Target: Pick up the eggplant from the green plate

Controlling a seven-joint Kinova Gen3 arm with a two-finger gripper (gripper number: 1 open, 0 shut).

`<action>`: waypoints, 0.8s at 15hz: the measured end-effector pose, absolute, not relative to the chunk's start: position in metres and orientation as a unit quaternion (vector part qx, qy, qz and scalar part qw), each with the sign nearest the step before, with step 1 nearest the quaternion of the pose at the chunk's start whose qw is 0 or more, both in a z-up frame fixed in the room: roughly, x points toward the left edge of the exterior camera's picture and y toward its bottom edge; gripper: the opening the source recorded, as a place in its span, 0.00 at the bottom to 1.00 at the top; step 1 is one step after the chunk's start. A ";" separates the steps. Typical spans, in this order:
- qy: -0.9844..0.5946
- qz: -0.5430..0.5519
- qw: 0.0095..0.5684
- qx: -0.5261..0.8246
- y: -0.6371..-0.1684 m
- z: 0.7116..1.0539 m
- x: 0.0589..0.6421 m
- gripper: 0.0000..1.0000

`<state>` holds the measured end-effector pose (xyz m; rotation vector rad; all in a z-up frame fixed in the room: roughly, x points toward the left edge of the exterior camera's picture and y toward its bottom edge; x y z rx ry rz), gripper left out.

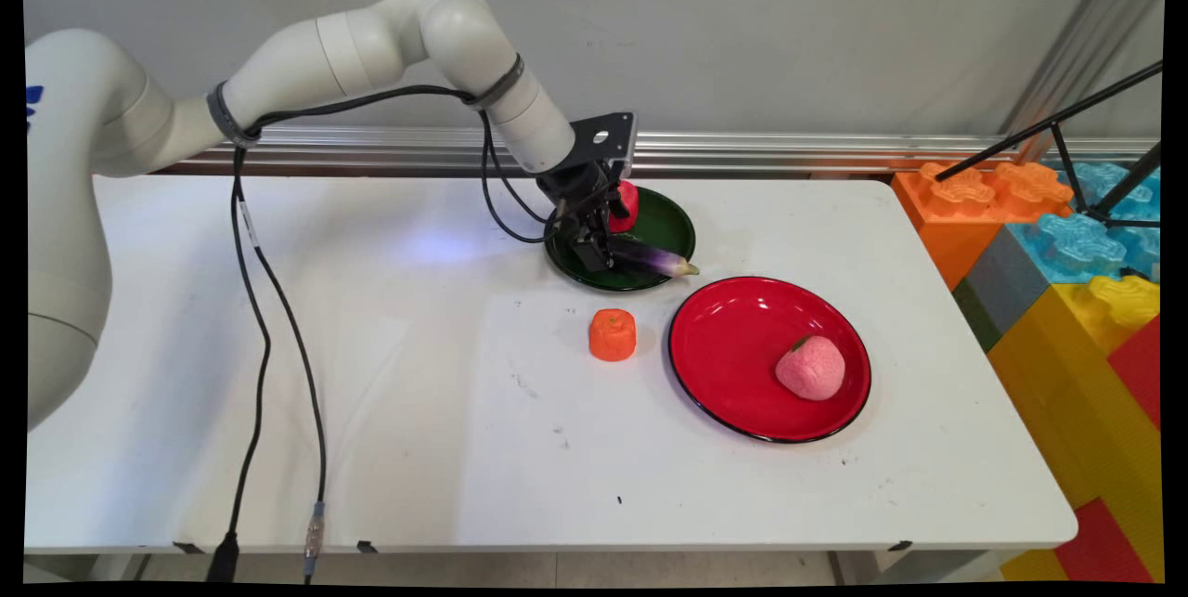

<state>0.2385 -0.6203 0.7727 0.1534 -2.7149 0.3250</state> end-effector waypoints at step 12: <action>-0.972 0.111 0.202 0.046 -0.623 0.764 0.237 1.00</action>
